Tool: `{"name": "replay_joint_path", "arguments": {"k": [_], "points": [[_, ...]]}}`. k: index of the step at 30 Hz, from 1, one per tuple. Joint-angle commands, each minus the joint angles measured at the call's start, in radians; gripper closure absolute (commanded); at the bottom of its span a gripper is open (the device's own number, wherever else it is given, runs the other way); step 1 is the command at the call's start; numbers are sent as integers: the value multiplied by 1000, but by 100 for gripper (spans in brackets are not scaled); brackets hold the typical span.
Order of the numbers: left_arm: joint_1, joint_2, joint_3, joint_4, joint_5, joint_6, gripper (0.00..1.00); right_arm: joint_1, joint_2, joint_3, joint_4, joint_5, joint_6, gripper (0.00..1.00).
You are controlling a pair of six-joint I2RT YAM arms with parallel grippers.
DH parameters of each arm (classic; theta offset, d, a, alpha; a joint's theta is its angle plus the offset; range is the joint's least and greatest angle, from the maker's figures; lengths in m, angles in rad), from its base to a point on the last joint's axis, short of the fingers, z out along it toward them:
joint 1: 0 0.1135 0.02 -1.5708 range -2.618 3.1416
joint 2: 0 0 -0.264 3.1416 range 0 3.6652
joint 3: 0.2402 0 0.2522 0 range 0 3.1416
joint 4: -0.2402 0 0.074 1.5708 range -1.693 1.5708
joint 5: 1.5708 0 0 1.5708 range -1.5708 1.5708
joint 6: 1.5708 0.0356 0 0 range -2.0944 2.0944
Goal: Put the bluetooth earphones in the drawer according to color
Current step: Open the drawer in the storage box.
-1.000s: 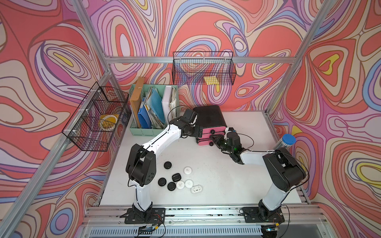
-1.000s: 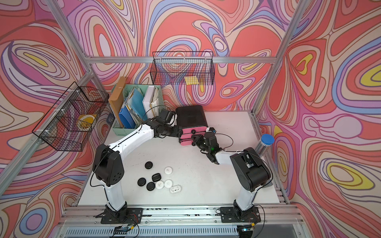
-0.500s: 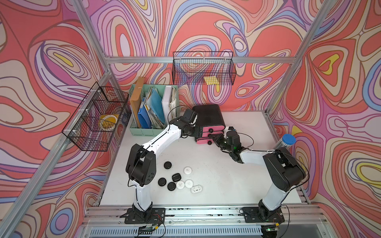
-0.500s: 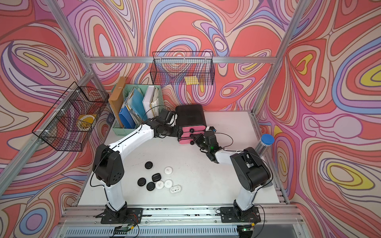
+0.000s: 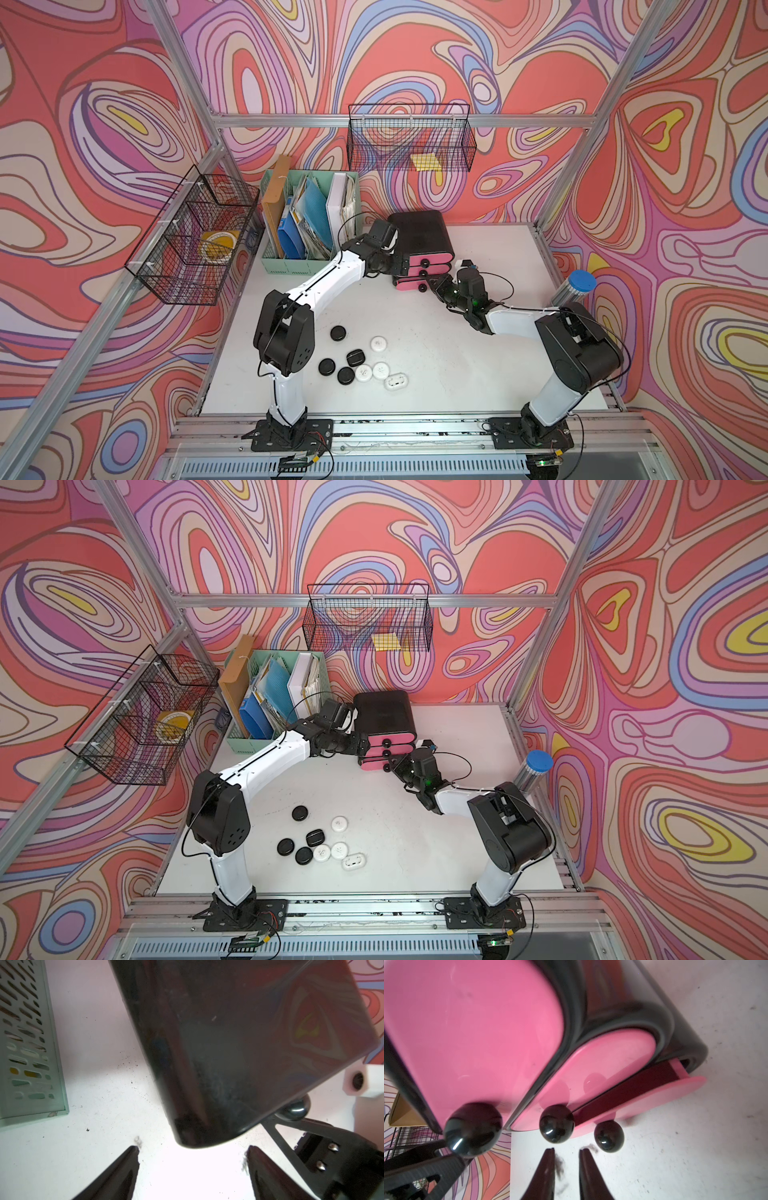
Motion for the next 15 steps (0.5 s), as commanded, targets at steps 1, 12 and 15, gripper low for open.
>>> {"name": "replay_joint_path", "arguments": {"k": [1, 12, 15], "points": [[8, -102, 1, 25, 58, -20, 14, -10, -50, -1, -53, 4, -24, 70], [15, 104, 435, -224, -77, 76, 4, -70, -194, 100, -359, -22, -210, 56], [43, 147, 464, -223, -44, 70, 3, -101, -215, 133, -417, -76, -250, 49]]}}
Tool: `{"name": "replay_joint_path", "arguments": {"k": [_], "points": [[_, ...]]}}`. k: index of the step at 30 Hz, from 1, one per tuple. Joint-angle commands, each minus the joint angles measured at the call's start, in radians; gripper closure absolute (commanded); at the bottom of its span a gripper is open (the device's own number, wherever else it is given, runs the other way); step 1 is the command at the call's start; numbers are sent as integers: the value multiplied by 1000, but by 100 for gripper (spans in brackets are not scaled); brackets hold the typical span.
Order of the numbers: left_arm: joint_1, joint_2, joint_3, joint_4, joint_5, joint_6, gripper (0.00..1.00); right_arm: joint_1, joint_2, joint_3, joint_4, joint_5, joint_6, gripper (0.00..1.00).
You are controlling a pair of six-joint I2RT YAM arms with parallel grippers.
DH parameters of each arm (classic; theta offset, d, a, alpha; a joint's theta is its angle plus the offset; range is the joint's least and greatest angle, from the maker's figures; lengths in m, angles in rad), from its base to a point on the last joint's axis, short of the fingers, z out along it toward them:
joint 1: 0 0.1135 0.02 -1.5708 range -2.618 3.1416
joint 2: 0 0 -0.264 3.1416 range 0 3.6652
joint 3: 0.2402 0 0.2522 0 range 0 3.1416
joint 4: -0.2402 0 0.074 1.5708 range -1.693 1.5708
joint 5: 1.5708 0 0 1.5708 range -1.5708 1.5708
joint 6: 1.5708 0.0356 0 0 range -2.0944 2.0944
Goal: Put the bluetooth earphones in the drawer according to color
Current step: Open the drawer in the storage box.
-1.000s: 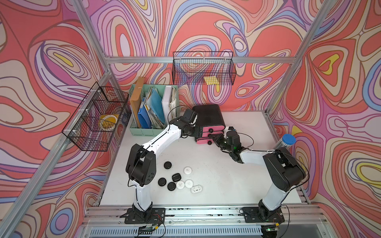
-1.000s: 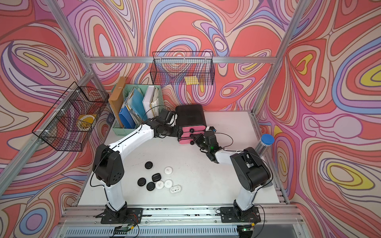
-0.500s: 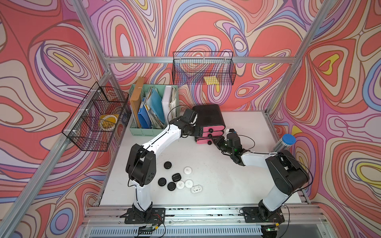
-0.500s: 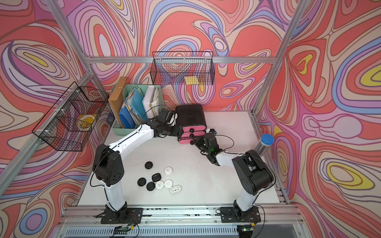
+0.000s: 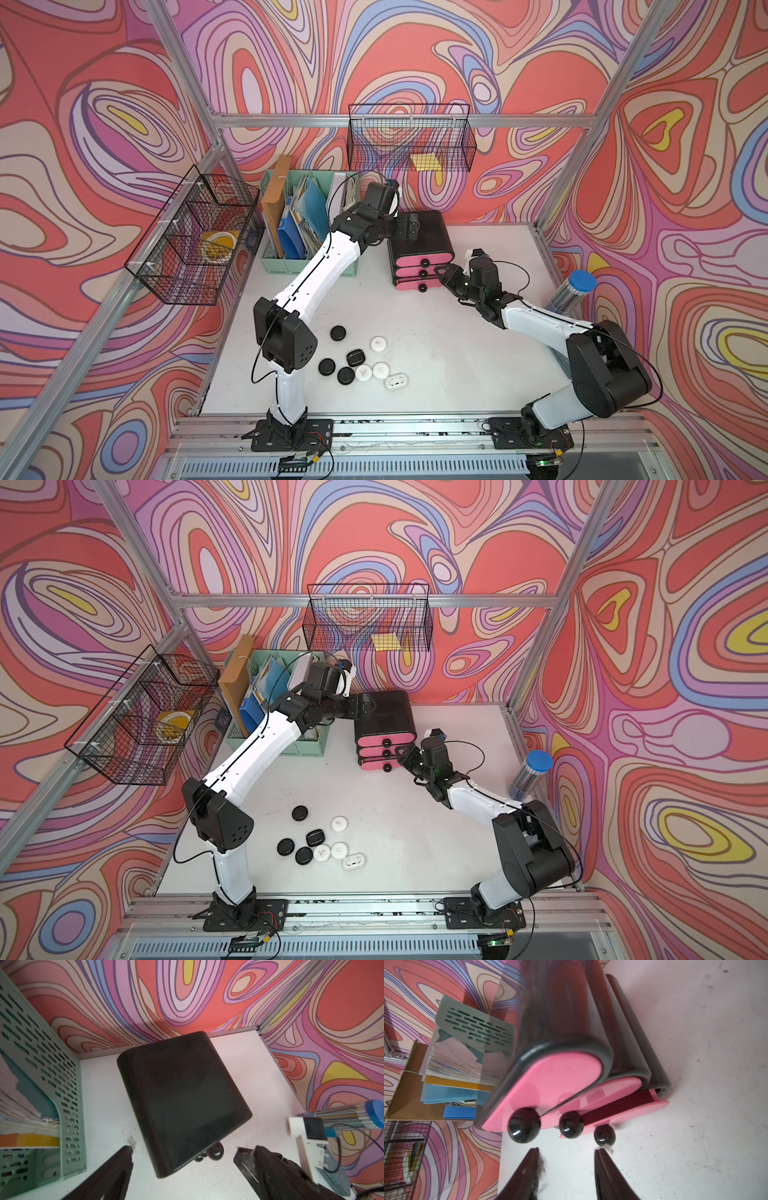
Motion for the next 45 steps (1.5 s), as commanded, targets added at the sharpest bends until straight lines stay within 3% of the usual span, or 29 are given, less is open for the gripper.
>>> {"name": "replay_joint_path", "arguments": {"k": [1, 6, 10, 17, 21, 26, 30, 34, 40, 45], "points": [[41, 82, 15, -100, 5, 24, 2, -41, -40, 45, -126, -67, -97, 43], [52, 154, 106, -119, 63, 62, 1, -95, -54, 40, -162, -151, -146, 20], [63, 216, 174, -151, 111, 71, 1, -107, -63, 43, -207, -154, -191, 13], [61, 179, 10, -52, 261, -8, 2, -121, -133, 14, -221, -146, -267, 2], [56, 122, -119, 41, 355, -70, 2, -122, -129, 42, -282, -157, -329, 2], [33, 91, -197, 101, 430, -117, 2, -121, -221, -176, 29, -129, -283, 2], [-2, 90, -211, 138, 477, -150, 2, -125, -218, -176, -62, -73, -259, 2], [-36, 96, -193, 144, 505, -167, 3, -157, -109, -128, -37, -253, -253, 6], [-45, -19, -240, 112, 410, -138, 2, -256, 38, -204, 280, -430, -55, 2], [-44, 10, -85, -23, 289, -64, 2, -278, 148, -198, 467, -502, 63, 27]]}}
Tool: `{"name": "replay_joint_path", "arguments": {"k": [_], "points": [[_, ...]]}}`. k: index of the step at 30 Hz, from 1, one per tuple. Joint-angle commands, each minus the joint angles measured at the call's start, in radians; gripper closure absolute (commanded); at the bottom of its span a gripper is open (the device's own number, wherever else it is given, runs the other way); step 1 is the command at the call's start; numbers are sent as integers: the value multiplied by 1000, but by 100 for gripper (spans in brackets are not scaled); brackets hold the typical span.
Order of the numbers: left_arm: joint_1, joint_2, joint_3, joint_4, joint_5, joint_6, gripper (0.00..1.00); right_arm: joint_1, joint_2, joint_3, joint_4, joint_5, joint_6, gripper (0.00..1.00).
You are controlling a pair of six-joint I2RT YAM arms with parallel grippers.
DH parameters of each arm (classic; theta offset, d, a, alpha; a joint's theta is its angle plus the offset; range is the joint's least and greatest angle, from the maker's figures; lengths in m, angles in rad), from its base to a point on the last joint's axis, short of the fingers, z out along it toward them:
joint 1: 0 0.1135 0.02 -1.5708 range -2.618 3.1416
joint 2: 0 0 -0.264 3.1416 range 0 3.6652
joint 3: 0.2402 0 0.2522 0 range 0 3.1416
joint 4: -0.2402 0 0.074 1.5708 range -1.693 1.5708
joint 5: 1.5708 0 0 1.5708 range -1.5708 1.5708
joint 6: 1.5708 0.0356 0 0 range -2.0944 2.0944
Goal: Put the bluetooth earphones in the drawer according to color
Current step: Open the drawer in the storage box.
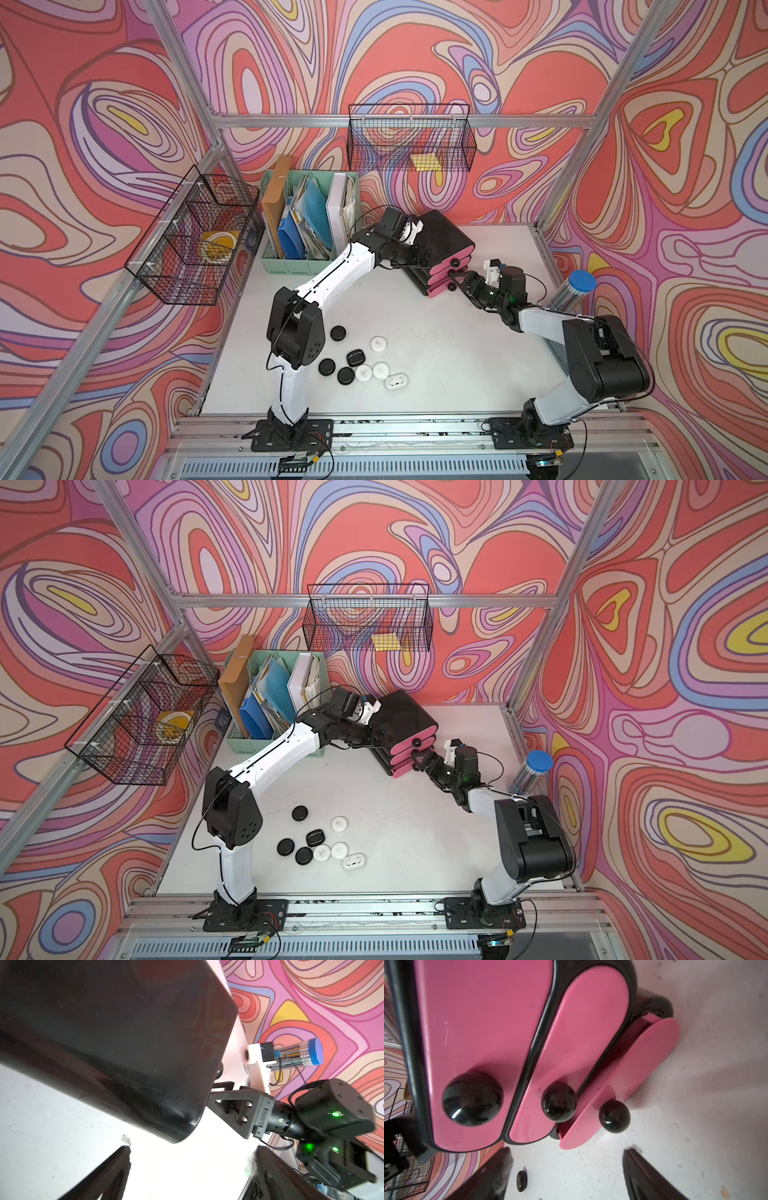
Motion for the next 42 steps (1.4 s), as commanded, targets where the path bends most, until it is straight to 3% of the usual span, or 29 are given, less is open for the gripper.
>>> {"name": "replay_joint_path", "arguments": {"k": [1, 4, 11, 19, 31, 36, 42], "points": [[8, 21, 165, -107, -104, 80, 2, -10, 67, -6, 232, -93, 133, 30], [8, 121, 332, -194, -147, 117, 2, -11, 116, 0, 308, -96, 193, 41], [10, 310, 572, -275, -191, 152, 1, -10, 187, 31, 350, -88, 237, 51], [13, 394, 584, -248, -197, 166, 2, -10, 241, 55, 430, -88, 289, 59], [13, 413, 547, -238, -186, 159, 5, -11, 275, 74, 457, -64, 308, 62], [13, 411, 540, -239, -189, 160, 5, -9, 283, 76, 469, -57, 315, 74], [13, 408, 518, -229, -196, 158, 6, -10, 267, 52, 449, -41, 299, 81]]}}
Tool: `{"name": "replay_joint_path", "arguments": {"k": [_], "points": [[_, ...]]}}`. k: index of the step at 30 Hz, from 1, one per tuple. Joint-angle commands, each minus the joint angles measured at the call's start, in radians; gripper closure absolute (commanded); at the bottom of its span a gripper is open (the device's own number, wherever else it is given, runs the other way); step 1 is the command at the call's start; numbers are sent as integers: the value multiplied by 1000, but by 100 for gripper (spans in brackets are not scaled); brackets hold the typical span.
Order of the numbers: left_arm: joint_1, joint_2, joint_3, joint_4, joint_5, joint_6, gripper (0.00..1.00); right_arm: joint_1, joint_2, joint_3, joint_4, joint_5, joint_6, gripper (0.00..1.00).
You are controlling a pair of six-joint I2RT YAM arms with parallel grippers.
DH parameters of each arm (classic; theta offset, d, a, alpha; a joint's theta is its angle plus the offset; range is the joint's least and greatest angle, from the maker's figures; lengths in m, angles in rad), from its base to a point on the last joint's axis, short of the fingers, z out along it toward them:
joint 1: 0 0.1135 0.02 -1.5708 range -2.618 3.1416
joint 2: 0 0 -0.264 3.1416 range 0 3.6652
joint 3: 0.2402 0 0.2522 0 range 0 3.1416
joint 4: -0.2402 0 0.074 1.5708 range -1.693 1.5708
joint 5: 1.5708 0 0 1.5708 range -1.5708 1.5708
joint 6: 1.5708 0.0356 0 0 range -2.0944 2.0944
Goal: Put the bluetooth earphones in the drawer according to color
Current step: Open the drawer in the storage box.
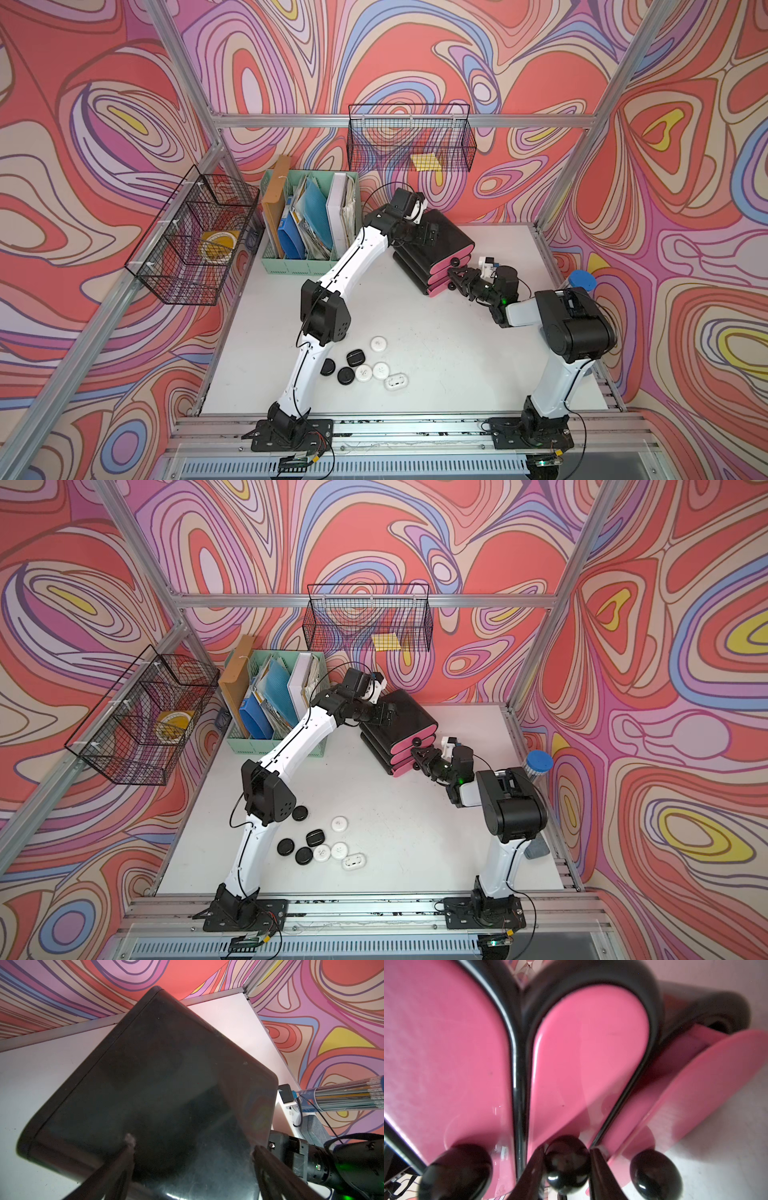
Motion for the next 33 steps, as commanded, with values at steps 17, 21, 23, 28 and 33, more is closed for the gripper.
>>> {"name": "replay_joint_path", "arguments": {"k": [17, 21, 23, 28, 33], "points": [[24, 33, -92, -43, -23, -19, 6, -3, -300, -228, -346, 183, -187, 88], [33, 13, -120, -27, -23, -22, 6, -6, -442, -271, -512, 245, -263, 88], [37, 9, -122, -29, -23, -20, 6, -7, -505, -280, -593, 269, -298, 87], [40, 0, -127, -32, -24, -20, 6, -6, -661, -279, -776, 333, -378, 84], [40, -32, -139, -32, -13, -29, 6, -7, -733, -255, -874, 336, -421, 77]]}}
